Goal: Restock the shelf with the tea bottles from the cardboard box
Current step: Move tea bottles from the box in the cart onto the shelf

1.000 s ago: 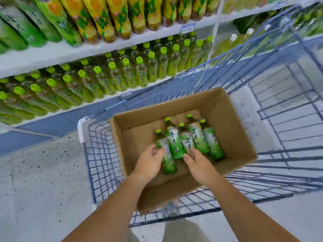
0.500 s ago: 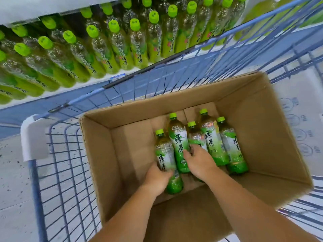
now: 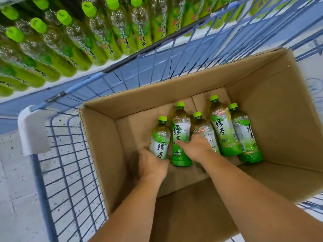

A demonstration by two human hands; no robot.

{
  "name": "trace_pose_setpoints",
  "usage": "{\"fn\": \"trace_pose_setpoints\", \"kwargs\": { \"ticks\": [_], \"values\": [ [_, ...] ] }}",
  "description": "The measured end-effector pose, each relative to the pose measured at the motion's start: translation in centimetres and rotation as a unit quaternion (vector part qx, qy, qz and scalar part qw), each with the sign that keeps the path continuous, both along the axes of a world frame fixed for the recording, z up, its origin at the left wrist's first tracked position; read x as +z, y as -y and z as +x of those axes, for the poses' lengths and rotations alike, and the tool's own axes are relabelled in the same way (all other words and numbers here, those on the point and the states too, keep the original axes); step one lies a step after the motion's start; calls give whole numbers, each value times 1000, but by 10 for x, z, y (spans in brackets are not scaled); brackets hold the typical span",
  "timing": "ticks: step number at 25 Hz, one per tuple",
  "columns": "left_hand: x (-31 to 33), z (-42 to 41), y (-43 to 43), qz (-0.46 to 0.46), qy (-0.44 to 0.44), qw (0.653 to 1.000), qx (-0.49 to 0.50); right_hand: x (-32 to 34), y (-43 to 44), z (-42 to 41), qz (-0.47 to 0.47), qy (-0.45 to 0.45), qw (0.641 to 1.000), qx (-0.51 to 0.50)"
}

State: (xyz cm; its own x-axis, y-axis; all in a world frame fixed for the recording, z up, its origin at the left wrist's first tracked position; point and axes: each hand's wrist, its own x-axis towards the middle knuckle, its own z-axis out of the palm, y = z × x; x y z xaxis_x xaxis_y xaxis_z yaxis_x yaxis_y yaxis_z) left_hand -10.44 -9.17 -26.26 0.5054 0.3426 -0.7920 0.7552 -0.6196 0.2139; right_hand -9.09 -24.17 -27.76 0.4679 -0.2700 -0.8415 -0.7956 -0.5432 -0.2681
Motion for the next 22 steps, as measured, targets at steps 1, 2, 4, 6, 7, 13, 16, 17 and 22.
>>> {"fn": "trace_pose_setpoints", "kwargs": {
  "ticks": [1,2,4,6,7,13,16,17,22],
  "values": [
    [-2,0,-1,-12,-4,1000,-5,-4,0,-2,21,7,999,-34],
    [-4,1,-2,-29,-13,999,-6,-9,0,-5,43,18,997,-63],
    [-7,0,-3,-75,-28,997,17,-17,1,-11,87,46,989,-112],
    [-6,0,-3,-114,-44,989,85,-17,3,-14,134,56,978,-151],
    [-3,1,-3,-128,-46,983,120,-15,3,-16,157,58,972,-165],
    [47,16,-9,-209,13,972,106,49,7,-28,220,108,941,-235],
    [91,24,-15,-250,23,968,21,106,8,-36,240,164,917,-274],
    [107,24,-18,-259,23,965,-8,123,4,-39,243,183,908,-288],
    [167,35,-35,-299,76,944,-114,175,-18,-55,201,267,887,-319]
  ]
}}
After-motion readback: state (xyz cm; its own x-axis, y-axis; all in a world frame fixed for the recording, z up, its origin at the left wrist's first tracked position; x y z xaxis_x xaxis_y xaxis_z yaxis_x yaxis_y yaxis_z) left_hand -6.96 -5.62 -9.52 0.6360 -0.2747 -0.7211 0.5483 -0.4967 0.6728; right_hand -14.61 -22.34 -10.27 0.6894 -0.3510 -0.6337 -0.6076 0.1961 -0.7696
